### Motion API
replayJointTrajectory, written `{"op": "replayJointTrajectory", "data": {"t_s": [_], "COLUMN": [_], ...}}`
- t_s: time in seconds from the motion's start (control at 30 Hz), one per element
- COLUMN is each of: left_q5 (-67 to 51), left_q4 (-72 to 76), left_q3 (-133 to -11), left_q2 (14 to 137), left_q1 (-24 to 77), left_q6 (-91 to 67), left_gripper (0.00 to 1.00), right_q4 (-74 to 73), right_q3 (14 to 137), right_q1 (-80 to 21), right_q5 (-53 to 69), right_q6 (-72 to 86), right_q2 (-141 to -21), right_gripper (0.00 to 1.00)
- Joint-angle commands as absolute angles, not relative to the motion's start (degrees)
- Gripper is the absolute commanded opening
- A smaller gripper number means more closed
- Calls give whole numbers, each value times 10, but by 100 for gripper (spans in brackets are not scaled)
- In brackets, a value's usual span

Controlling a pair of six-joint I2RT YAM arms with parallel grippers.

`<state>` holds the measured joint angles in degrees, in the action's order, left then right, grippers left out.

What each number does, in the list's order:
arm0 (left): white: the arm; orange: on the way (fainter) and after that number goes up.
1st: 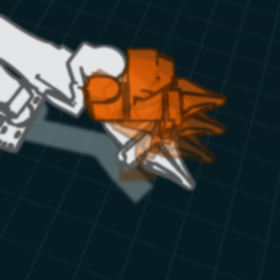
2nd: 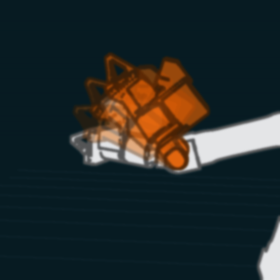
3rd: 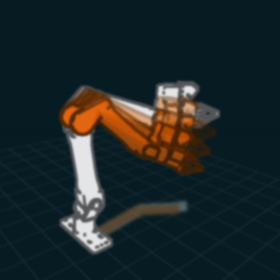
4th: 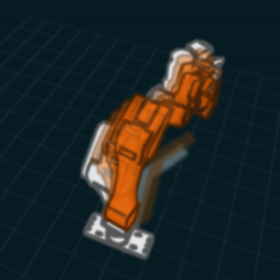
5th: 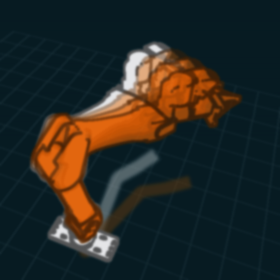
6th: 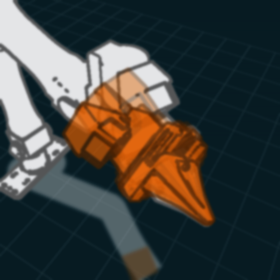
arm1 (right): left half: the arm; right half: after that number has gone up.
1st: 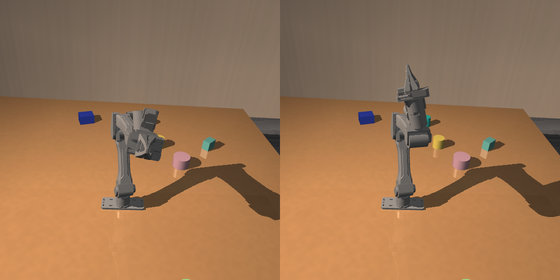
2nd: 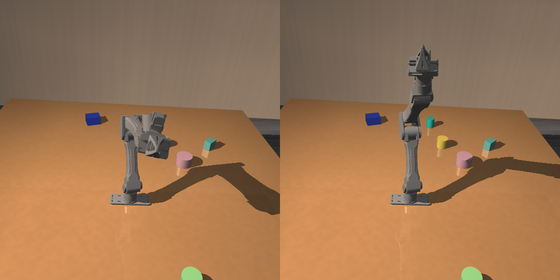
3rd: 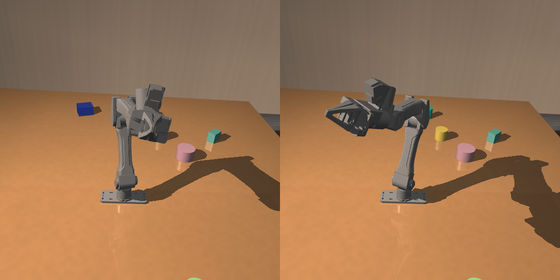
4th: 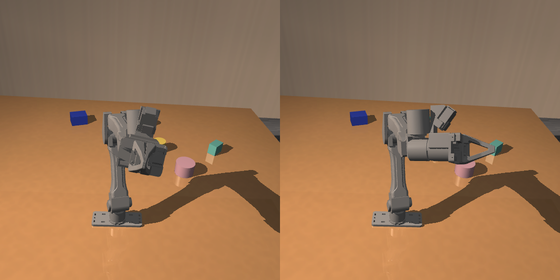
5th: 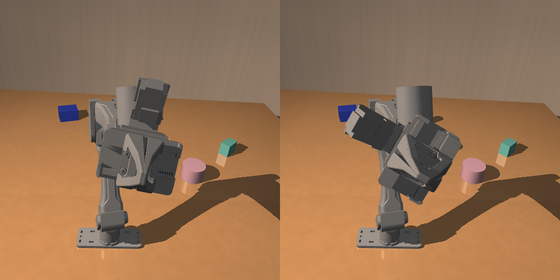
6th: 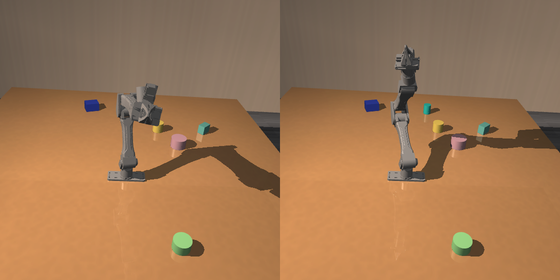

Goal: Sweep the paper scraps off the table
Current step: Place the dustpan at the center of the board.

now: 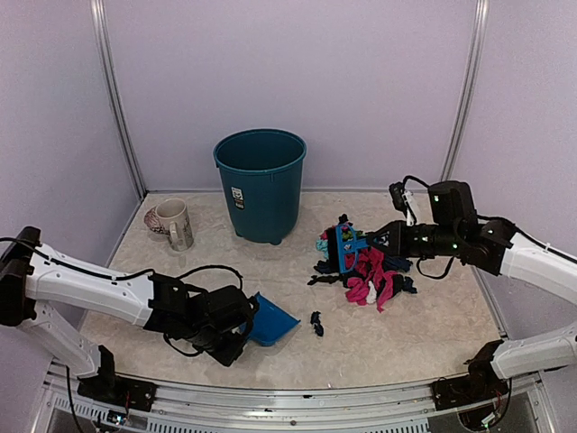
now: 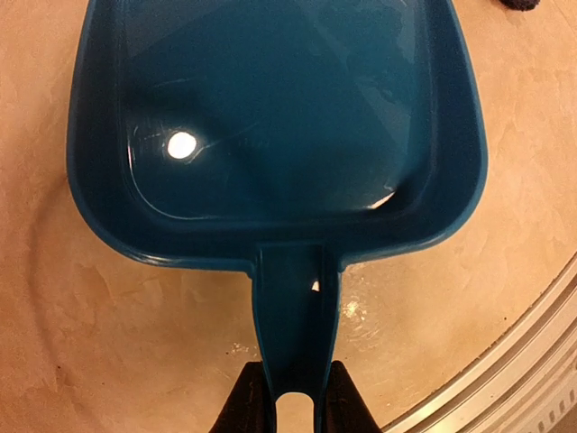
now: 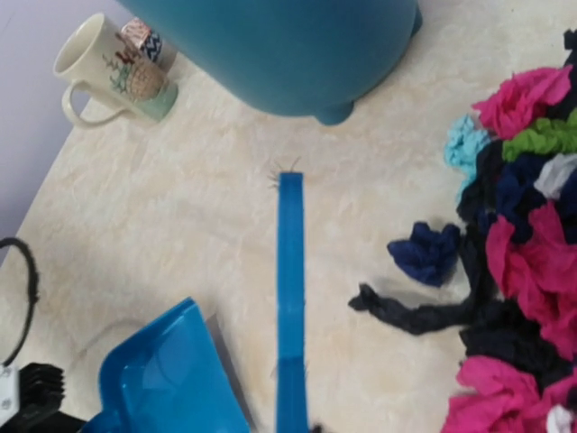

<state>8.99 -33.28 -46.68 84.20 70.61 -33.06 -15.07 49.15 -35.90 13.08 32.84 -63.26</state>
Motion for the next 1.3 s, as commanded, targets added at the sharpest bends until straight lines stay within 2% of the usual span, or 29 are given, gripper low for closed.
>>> {"op": "replayJointTrajectory", "data": {"t_s": [0.0,0.27,0.5,0.97,1.1,1.27], "left_q5": [75,29,25,86,130,175], "left_q4": [-310,-315,-308,-255,-227,-148], "left_q3": [-499,-528,-542,-497,-453,-383], "left_q2": [871,911,943,889,843,785], "left_q1": [720,738,740,752,774,809], "left_q6": [-299,-260,-245,-291,-335,-397], "left_gripper": [6,11,15,63,73,78], "right_q4": [-192,-251,-247,-233,-227,-212], "right_q3": [480,496,486,475,470,464], "right_q1": [-370,-387,-393,-394,-394,-394], "right_q5": [134,125,119,109,107,108], "right_q6": [317,296,295,286,285,285], "right_q2": [-604,-599,-599,-595,-592,-592], "right_gripper": [0,0,0,0,0,0]}}
